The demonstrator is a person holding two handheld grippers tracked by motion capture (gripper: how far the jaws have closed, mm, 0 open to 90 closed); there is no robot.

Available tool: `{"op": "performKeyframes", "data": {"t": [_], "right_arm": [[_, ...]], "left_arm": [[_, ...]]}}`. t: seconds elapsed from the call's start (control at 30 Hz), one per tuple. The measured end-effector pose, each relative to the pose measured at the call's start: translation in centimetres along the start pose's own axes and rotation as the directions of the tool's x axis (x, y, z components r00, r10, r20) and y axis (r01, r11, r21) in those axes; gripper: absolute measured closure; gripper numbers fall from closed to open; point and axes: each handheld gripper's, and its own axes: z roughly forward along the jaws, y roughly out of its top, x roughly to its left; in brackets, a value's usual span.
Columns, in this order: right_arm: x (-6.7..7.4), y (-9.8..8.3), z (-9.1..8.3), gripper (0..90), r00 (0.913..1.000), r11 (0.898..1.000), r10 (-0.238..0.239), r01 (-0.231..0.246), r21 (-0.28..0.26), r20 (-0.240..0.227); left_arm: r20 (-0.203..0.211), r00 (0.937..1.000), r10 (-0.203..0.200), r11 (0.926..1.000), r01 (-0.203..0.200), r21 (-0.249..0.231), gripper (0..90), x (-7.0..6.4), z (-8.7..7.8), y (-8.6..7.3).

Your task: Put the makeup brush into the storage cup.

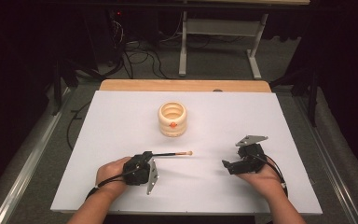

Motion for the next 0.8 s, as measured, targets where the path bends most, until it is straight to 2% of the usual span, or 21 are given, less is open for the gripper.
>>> {"op": "performKeyframes", "data": {"t": [0.07, 0.13, 0.17, 0.3, 0.4, 0.53, 0.57, 0.63, 0.7, 0.73, 0.8], "right_arm": [[0.0, -0.3, -0.2, 10.0, 0.9999, 1.0, 0.016, -0.016, -0.026, -0.002], [0.0, -0.7, -0.4, 10.0, 0.998, 0.996, 0.054, -0.056, -0.067, -0.032], [0.0, -1.0, -0.5, 9.9, 0.9966, 0.992, 0.077, -0.08, -0.102, -0.03], [-0.4, -1.9, -1.1, 8.9, 0.9921, 0.977, 0.124, -0.126, -0.175, -0.019], [-0.8, -2.3, -1.3, 9.0, 0.9912, 0.972, 0.131, -0.125, -0.197, 0.019], [-1.0, -2.9, -1.0, 8.4, 0.9895, 0.969, 0.142, -0.134, -0.21, 0.024], [-1.0, -2.9, -1.0, 8.4, 0.9898, 0.968, 0.14, -0.132, -0.214, 0.023], [-0.8, -3.0, -0.9, 8.2, 0.9911, 0.967, 0.132, -0.124, -0.224, 0.02], [-0.6, -3.0, -0.9, 7.4, 0.9935, 0.967, 0.108, -0.097, -0.237, 0.035], [-0.5, -3.0, -1.0, 7.4, 0.9925, 0.963, 0.12, -0.11, -0.248, 0.026], [-0.6, -3.0, -1.1, 6.6, 0.9931, 0.96, 0.114, -0.102, -0.262, 0.029]], "left_arm": [[-0.001, 1.0, -0.002, 1.0, 0.002, 0.001, 85.5, 0.0, 0.0, 0.0], [0.004, 0.9999, -0.012, 0.9999, 0.012, -0.001, 85.5, 0.1, 0.0, -0.1], [0.0, 0.9998, -0.021, 0.9998, 0.021, -0.006, 85.5, 0.1, -0.1, -0.1], [0.005, 0.999, -0.044, 0.999, 0.044, -0.009, 85.5, 0.2, -0.2, -0.2], [0.012, 0.9985, -0.054, 0.9985, 0.054, -0.012, 85.5, 0.1, -0.1, -0.3], [0.012, 0.9971, -0.075, 0.9971, 0.075, -0.01, 85.4, 0.1, 0.0, -0.3], [0.018, 0.9942, -0.106, 0.9942, 0.106, -0.015, 85.5, 0.3, 0.0, -0.4], [0.022, 0.9901, -0.139, 0.9902, 0.139, -0.013, 85.5, 0.6, 0.0, -0.6], [0.027, 0.9871, -0.158, 0.9872, 0.158, -0.018, 85.5, 0.7, -0.1, -0.7], [0.029, 0.9864, -0.162, 0.9866, 0.162, -0.018, 85.5, 0.7, -0.1, -0.8], [0.042, 0.9807, -0.191, 0.9812, 0.192, -0.022, 85.5, 0.8, 0.0, -0.9]]}}
